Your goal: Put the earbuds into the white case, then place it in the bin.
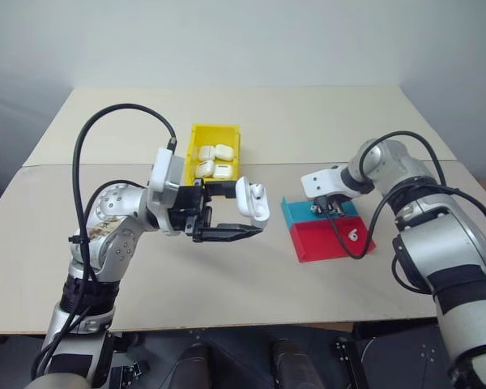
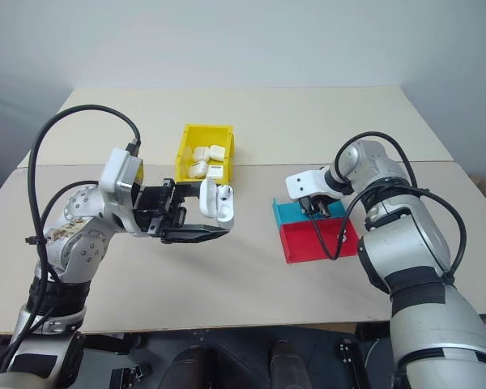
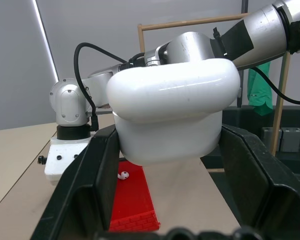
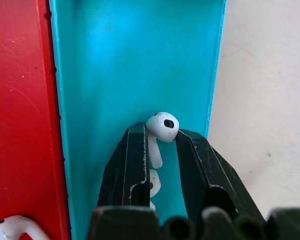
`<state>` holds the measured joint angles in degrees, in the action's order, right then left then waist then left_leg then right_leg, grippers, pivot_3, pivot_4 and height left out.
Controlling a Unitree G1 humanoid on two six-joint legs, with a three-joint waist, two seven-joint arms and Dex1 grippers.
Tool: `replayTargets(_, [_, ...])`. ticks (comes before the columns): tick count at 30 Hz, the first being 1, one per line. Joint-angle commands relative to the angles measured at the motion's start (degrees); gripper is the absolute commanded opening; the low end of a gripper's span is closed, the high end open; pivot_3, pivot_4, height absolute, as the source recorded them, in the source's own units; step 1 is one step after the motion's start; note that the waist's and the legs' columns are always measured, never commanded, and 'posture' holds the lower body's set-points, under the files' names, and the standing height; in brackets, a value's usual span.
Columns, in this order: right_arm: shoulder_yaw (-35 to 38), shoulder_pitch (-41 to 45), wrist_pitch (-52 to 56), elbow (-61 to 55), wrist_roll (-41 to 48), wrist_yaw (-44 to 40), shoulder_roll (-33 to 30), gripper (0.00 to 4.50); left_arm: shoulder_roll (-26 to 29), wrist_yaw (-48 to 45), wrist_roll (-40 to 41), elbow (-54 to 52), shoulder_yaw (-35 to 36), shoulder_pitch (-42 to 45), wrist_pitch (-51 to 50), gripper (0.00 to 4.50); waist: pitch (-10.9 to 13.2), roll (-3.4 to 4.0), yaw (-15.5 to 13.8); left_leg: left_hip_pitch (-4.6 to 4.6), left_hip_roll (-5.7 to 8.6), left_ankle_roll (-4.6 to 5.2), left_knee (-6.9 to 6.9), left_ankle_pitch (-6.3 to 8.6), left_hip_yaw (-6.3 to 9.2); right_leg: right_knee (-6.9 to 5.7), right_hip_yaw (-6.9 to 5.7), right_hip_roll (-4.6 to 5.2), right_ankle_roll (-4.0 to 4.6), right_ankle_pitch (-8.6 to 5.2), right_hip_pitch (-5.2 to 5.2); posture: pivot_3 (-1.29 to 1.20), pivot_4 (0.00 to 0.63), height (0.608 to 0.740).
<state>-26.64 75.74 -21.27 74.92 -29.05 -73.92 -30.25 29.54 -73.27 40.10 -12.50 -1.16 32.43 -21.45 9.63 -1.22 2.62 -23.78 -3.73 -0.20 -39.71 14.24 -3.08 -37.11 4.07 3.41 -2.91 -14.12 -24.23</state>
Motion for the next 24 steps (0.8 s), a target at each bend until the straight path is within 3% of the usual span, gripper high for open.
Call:
replayTargets(1, [5.02,1.83,3.13,-1.52,5.05,-3.53,-2.19,0.62,-0.04,-1.07,0.66,0.53,0.46,2.12,0.78,2.75,0.0,0.0,-0.03,0.0,0.0,0.0,0.0,0.0,0.0,0.0,0.0,0.0,0.0,0.0,0.0,0.0,0.15,0.74])
replayTargets(7, [16.3,0.85,13.47,-11.63,18.65,-14.44,-5.43,0.62,-0.81,-2.51,0.53,2.86,0.17,3.78,1.15,2.75,0.01,0.02,-0.15,-0.03,0.0,0.01,0.01,0.0,0.0,0.02,0.0,0.0,0.0,0.0,0.0,0.0,0.15,0.74])
replayTargets(11, [29.39,-15.48,44.89,-48.17,45.29,-17.27,-9.39,0.62,-2.64,-1.47,0.22,3.63,-0.22,4.73,0.94,2.75,0.01,0.02,-0.98,-0.03,-0.04,0.04,0.01,0.03,0.13,-0.01,-0.13,-0.01,0.0,0.0,0.13,0.0,0.15,0.74])
replayTargets(14, [39.48,-28.31,63.92,-72.83,61.3,-8.05,-9.09,0.62,-3.36,-2.11,0.2,4.82,-0.55,5.94,0.84,2.75,0.01,0.02,-2.13,-0.1,-0.05,0.11,0.03,0.07,0.18,-0.05,-0.17,-0.02,0.0,0.0,0.12,0.0,0.15,0.74])
replayTargets(16, [44.23,-32.9,71.6,-82.85,70.38,-0.88,-6.99,0.62,-3.58,-2.88,-0.02,6.08,-0.89,6.9,0.91,2.75,0.01,0.02,-2.24,-0.22,-0.03,0.1,-0.01,0.07,0.16,-0.04,-0.16,0.0,-0.01,0.0,0.02,0.0,0.15,0.74])
replayTargets(20, [51.86,-37.96,80.02,-94.89,89.02,14.75,-0.61,0.62,-4.27,-4.28,-0.8,8.77,-1.5,9.34,1.39,2.75,0.01,0.02,-1.93,-0.09,0.0,0.1,-0.06,0.07,0.13,0.03,-0.1,-0.01,-0.01,0.0,0.04,0.0,0.15,0.74])
replayTargets(24, [51.77,-40.68,80.9,-100.98,97.94,25.31,1.48,0.62,-4.7,-5.33,-1.27,10.43,-1.77,10.76,1.61,2.75,0.01,0.01,-1.82,-0.03,0.01,0.1,-0.04,0.07,0.17,-0.02,-0.1,-0.04,-0.01,0.02,0.1,0.0,0.15,0.74])
